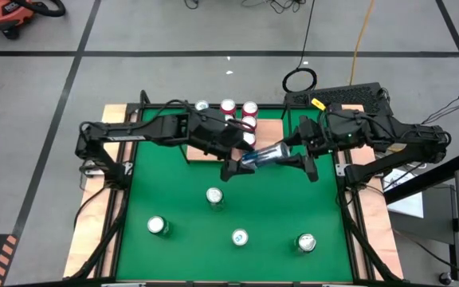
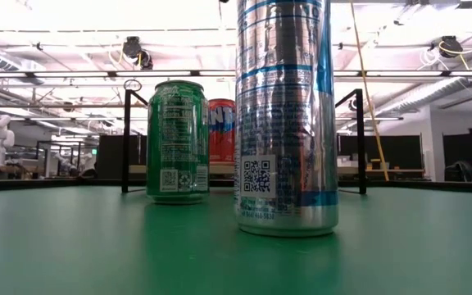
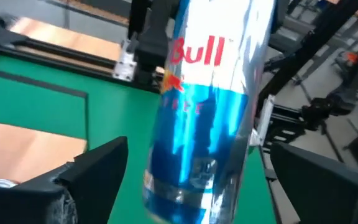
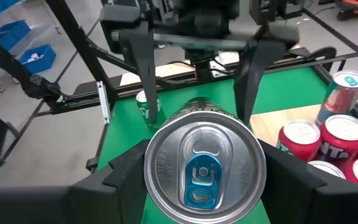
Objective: Place canned beverage on shelf
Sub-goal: Put the blue soda can on the shelf aligned with the other blue soda can
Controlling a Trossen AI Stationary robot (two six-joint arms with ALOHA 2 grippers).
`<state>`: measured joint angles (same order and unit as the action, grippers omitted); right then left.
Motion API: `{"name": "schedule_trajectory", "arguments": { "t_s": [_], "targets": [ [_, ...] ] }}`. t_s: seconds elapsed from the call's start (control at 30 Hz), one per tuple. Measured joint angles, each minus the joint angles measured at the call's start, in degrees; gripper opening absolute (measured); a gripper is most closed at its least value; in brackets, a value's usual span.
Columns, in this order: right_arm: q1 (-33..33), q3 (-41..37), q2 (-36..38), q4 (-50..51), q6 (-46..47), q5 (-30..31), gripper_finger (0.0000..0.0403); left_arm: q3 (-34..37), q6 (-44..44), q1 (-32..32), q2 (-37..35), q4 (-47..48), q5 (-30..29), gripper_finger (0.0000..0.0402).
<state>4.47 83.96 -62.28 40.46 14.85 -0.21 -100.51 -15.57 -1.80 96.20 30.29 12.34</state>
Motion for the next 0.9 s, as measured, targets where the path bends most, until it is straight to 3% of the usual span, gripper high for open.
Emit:
{"name": "schedule_trajectory", "arguments": {
  "t_s": [0.1, 0.23, 0.6, 0.9],
  "targets": [
    [-0.06, -0.02, 0.00, -0.66, -0.15, 0.09, 0.0231, 0.00, -0.50, -0.53, 1.60, 0.08, 4.11, 0.0380],
    [-0.06, -0.02, 0.00, -0.71, -0.37, 0.07, 0.0232, 0.02, -0.49, -0.53, 2.34, 0.39, 4.60, 0.0353],
    [-0.01, -0.02, 0.04, -0.90, -0.39, 0.81, 0.0238, 0.02, -0.02, -0.50, 2.19, 0.04, 4.53, 0.0230],
    [-0.01, -0.02, 0.06, -1.13, 2.94, 1.71, 0.0259, -1.09, -1.23, -0.49, 2.19, 0.85, 4.26, 0.0226]
  ]
}}
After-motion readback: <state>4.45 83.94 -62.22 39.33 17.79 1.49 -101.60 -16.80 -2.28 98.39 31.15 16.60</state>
